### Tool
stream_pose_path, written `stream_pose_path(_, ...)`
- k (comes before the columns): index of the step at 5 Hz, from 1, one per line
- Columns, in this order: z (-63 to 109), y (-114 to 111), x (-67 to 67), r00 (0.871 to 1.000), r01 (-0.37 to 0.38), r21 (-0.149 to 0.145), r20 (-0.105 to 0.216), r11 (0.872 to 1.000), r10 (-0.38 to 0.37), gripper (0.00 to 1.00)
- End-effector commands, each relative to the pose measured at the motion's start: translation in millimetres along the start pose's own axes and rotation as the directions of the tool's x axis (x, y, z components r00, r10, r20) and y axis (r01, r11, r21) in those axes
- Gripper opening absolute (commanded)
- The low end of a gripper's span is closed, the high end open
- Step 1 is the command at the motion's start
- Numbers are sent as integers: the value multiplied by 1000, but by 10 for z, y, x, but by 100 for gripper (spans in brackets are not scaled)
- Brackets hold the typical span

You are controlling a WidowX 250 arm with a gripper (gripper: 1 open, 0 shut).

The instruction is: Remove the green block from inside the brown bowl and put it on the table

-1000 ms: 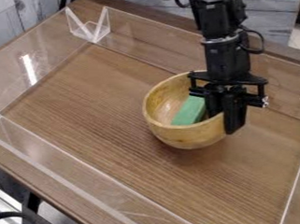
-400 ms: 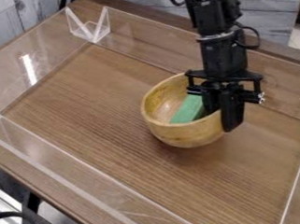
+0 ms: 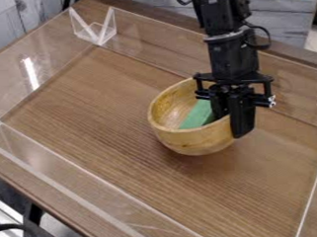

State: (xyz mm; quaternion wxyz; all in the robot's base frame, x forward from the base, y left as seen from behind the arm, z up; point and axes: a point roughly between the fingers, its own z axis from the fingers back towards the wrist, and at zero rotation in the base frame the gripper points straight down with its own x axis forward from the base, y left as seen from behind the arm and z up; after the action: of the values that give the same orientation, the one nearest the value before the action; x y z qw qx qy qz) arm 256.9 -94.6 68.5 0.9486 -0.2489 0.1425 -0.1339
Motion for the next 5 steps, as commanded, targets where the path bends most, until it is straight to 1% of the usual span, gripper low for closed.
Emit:
stream_pose_path(1,-20,-23,-90,999,0,-42,-33,999,-1,0)
stream_pose_path(5,86,-11,-222,998,0,-71,-68,997,-5,0)
